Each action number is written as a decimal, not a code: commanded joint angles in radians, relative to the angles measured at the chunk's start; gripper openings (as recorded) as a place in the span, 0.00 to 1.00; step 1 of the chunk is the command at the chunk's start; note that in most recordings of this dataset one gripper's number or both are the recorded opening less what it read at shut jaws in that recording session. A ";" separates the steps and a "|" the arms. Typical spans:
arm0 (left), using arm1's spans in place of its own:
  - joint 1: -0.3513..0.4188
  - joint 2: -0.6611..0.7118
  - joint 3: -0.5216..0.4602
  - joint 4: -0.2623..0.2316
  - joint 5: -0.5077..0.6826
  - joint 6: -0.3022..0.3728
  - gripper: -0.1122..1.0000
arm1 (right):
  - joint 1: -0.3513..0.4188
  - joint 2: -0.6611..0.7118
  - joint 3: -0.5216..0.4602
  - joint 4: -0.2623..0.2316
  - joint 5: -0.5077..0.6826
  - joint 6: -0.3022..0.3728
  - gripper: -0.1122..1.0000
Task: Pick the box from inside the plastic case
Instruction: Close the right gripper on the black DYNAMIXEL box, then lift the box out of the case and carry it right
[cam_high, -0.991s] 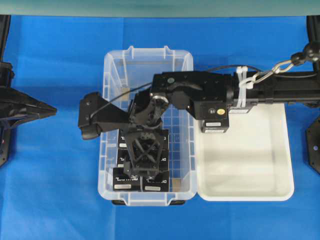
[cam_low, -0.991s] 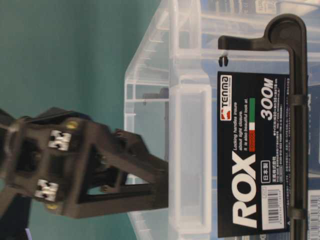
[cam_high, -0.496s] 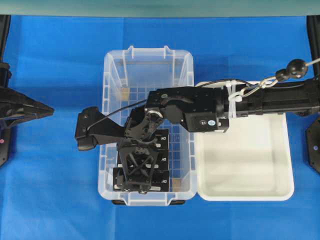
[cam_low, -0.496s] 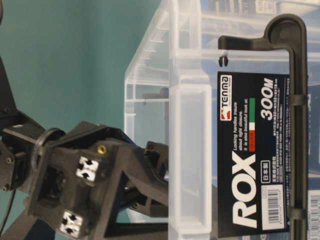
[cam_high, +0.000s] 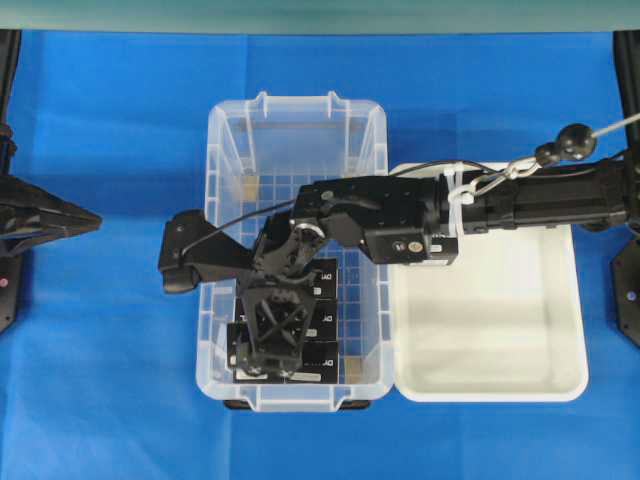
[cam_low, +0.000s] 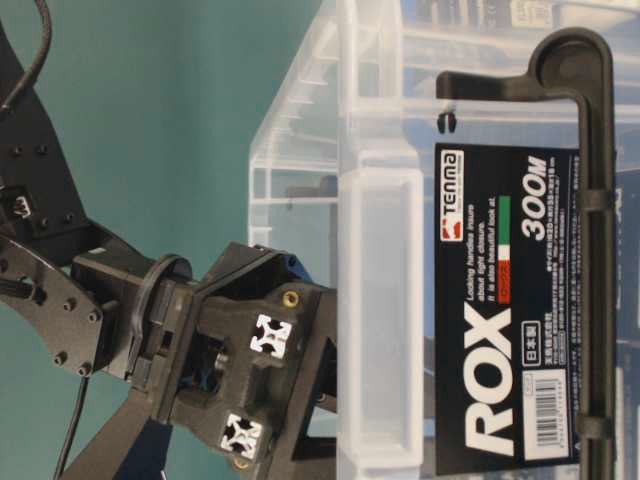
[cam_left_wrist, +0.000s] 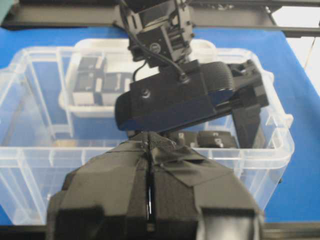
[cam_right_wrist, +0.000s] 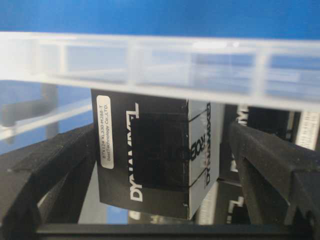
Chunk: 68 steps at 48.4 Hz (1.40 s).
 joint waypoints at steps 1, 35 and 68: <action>0.000 0.008 -0.029 0.003 -0.003 0.002 0.04 | -0.014 0.003 -0.006 -0.006 -0.008 -0.005 1.00; 0.002 0.006 -0.029 0.003 -0.003 0.002 0.04 | -0.014 0.000 -0.008 -0.043 -0.026 0.005 0.97; 0.005 -0.008 -0.034 0.003 0.035 0.000 0.04 | -0.115 -0.235 -0.172 -0.043 0.216 0.017 0.72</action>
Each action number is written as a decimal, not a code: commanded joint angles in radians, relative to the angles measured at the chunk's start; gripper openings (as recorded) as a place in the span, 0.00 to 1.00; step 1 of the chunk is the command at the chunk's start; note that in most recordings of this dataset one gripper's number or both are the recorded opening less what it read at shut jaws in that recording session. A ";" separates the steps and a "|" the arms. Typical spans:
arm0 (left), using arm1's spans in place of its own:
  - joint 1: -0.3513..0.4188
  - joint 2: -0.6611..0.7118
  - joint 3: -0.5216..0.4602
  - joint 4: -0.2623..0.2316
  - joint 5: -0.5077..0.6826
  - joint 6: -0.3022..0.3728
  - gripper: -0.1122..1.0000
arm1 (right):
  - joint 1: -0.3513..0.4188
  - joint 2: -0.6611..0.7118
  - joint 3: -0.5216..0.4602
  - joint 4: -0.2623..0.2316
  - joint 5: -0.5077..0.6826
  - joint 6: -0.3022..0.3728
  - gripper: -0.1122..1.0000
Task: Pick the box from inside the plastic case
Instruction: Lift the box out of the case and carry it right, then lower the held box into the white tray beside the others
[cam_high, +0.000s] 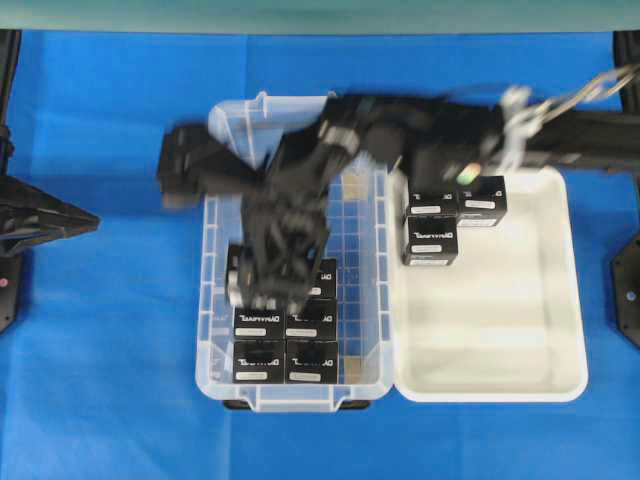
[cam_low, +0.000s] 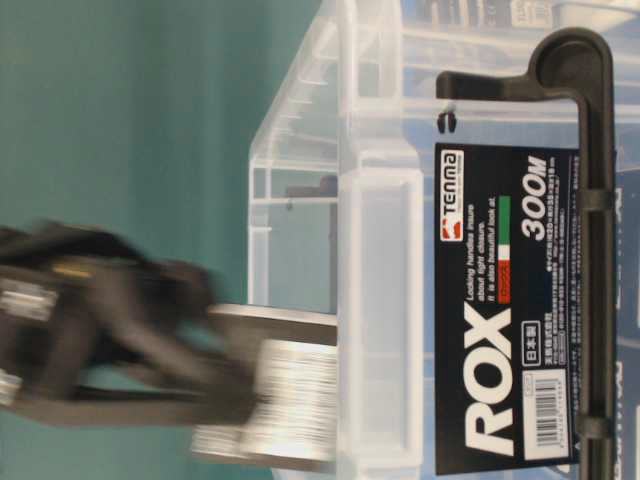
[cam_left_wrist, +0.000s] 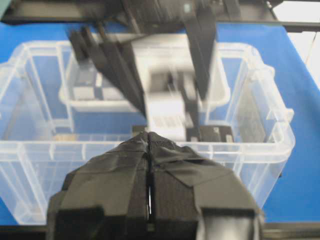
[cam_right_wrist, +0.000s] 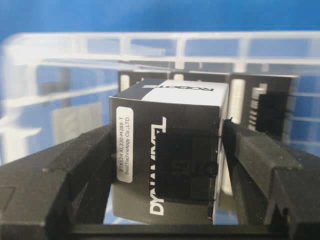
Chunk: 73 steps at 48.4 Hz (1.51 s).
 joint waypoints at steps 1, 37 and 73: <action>0.003 0.000 -0.032 0.002 0.008 0.000 0.04 | -0.023 -0.078 -0.072 0.005 0.069 -0.002 0.73; 0.020 -0.032 -0.043 0.002 0.023 0.002 0.04 | -0.152 -0.580 0.534 -0.244 0.410 0.041 0.72; 0.048 -0.040 -0.049 0.002 0.038 0.000 0.04 | -0.089 -0.620 1.140 -0.350 -0.387 -0.041 0.70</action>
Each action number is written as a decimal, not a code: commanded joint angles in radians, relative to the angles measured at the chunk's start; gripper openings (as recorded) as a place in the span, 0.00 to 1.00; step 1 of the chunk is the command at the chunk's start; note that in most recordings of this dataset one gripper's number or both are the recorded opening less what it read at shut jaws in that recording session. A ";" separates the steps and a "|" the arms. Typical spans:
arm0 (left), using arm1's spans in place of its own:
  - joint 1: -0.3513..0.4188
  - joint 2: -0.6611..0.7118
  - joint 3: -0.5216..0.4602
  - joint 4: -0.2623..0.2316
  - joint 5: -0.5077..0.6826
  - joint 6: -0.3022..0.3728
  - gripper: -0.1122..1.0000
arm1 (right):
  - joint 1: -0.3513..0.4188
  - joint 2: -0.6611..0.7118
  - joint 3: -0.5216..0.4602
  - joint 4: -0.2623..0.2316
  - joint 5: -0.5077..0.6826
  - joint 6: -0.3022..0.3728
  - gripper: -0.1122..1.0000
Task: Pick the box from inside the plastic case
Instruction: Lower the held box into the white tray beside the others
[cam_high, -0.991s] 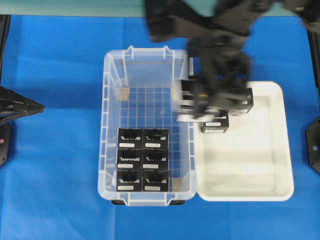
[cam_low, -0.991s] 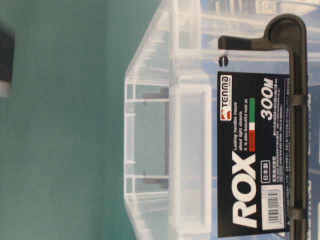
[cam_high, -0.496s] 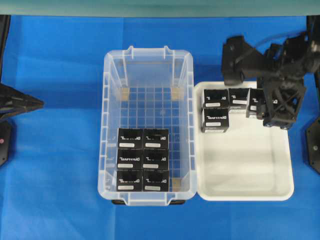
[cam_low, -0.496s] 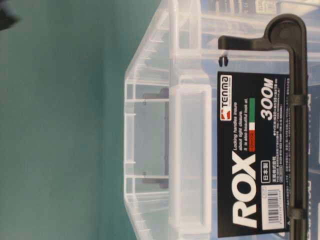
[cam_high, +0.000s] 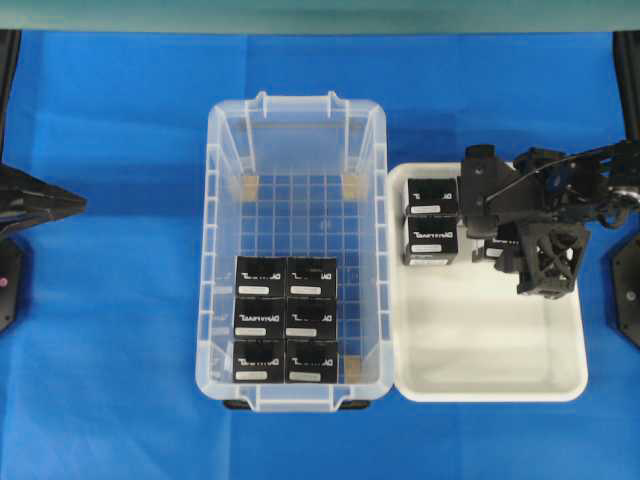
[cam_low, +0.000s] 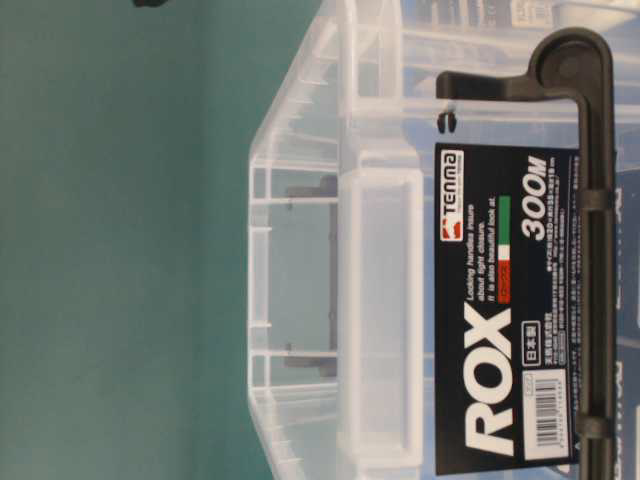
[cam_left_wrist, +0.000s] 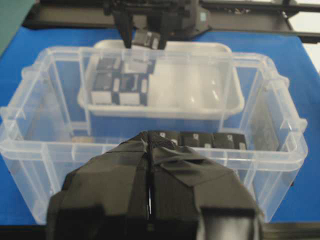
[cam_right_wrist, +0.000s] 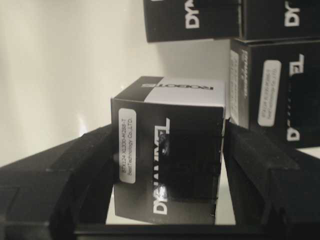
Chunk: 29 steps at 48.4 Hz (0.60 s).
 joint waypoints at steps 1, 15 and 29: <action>0.002 0.008 -0.034 0.003 -0.005 -0.002 0.04 | 0.008 0.021 -0.002 0.000 -0.026 -0.003 0.70; 0.002 0.011 -0.034 0.003 -0.005 -0.002 0.04 | 0.011 0.095 -0.006 0.000 -0.100 -0.005 0.70; 0.002 0.008 -0.035 0.003 -0.006 -0.002 0.04 | 0.011 0.120 -0.003 0.000 -0.144 0.005 0.70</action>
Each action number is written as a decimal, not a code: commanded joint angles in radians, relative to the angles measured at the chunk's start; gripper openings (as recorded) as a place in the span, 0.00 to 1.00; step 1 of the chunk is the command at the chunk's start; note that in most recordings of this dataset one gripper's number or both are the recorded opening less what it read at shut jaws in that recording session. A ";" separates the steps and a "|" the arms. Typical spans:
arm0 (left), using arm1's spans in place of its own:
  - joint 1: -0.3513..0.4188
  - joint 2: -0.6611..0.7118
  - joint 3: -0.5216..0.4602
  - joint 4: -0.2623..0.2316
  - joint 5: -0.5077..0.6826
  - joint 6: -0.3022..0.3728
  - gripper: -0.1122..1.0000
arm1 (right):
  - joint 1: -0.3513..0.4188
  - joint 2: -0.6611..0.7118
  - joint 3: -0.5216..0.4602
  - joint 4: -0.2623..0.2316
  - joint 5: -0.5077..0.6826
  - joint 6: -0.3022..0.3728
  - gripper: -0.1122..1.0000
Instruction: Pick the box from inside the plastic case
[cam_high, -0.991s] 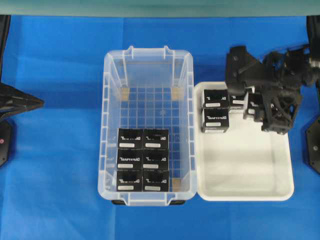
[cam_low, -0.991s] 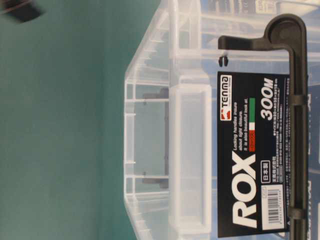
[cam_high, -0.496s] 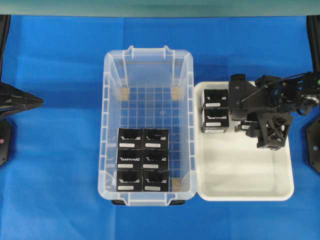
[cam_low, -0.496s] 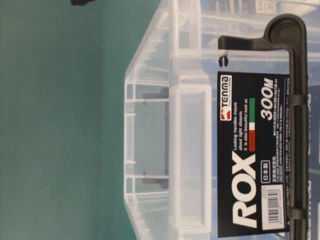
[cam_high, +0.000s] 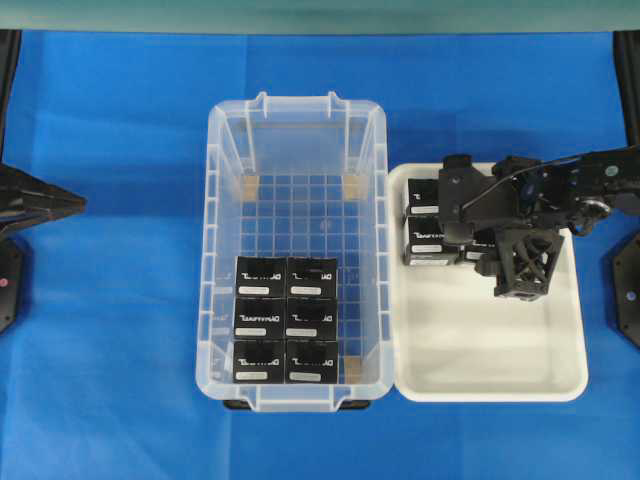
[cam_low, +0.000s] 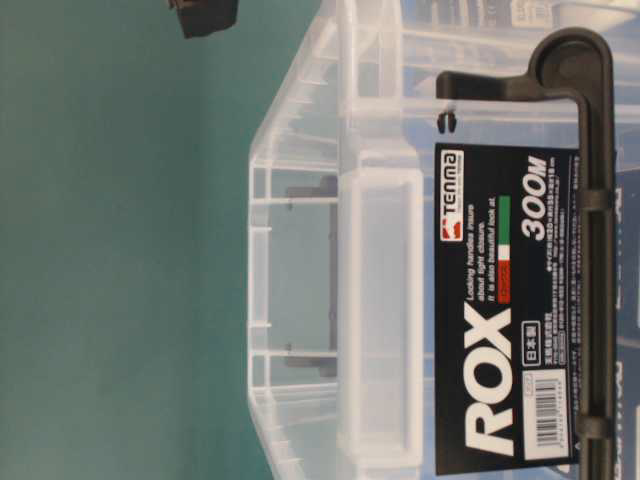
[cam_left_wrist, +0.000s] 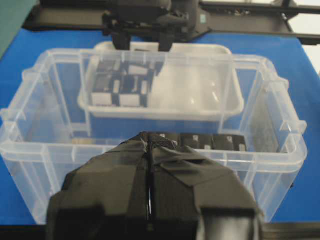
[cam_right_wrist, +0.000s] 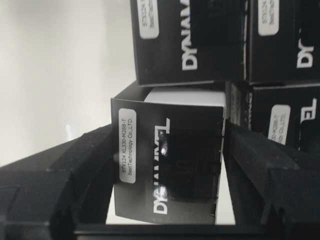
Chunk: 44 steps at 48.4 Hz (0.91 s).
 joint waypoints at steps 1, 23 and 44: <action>0.003 0.008 -0.031 0.003 -0.005 0.000 0.04 | 0.003 0.003 -0.005 -0.002 -0.017 0.006 0.70; 0.002 0.008 -0.032 0.003 -0.005 -0.002 0.04 | 0.003 0.005 -0.009 0.000 -0.006 0.017 0.70; 0.002 0.011 -0.032 0.003 -0.005 0.000 0.04 | 0.006 -0.031 -0.061 -0.044 0.021 0.017 0.96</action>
